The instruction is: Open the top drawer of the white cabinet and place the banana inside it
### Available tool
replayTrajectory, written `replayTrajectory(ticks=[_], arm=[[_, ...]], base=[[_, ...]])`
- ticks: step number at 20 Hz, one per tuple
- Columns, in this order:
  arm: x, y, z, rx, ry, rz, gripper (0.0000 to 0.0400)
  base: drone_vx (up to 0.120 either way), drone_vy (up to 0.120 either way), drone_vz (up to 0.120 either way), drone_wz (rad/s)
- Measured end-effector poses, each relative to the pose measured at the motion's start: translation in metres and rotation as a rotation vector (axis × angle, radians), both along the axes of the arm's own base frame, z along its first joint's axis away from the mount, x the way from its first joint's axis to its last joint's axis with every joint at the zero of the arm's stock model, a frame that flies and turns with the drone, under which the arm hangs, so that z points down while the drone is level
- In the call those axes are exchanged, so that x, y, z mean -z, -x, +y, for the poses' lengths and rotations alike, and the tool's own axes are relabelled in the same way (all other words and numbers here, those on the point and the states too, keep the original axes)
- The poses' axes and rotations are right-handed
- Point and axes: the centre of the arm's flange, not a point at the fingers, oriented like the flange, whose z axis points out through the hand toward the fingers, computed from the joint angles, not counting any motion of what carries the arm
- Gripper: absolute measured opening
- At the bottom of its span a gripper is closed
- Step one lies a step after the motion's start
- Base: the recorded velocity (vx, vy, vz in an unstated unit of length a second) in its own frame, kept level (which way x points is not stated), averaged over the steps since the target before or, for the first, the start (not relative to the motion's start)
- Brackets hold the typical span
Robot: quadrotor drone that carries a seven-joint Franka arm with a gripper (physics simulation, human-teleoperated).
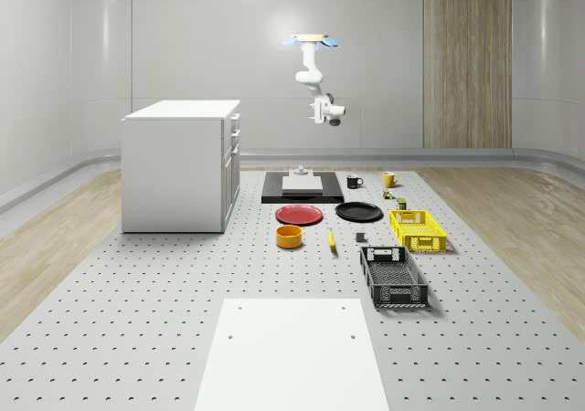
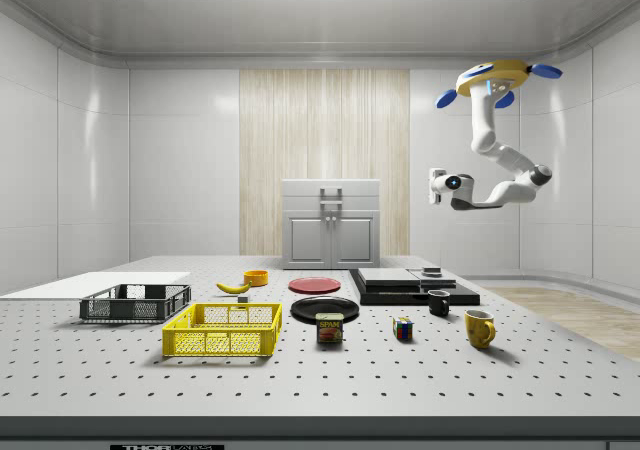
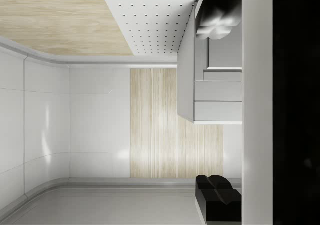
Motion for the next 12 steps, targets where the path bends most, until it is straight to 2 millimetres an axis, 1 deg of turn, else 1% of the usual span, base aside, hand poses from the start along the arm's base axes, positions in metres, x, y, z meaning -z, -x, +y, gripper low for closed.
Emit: replayTrajectory(ticks=[12], arm=[[0.0002, 0.0000, 0.0000, 0.000, -0.001, 0.000, 0.0400]], base=[[0.120, -0.120, 0.000, 0.000]])
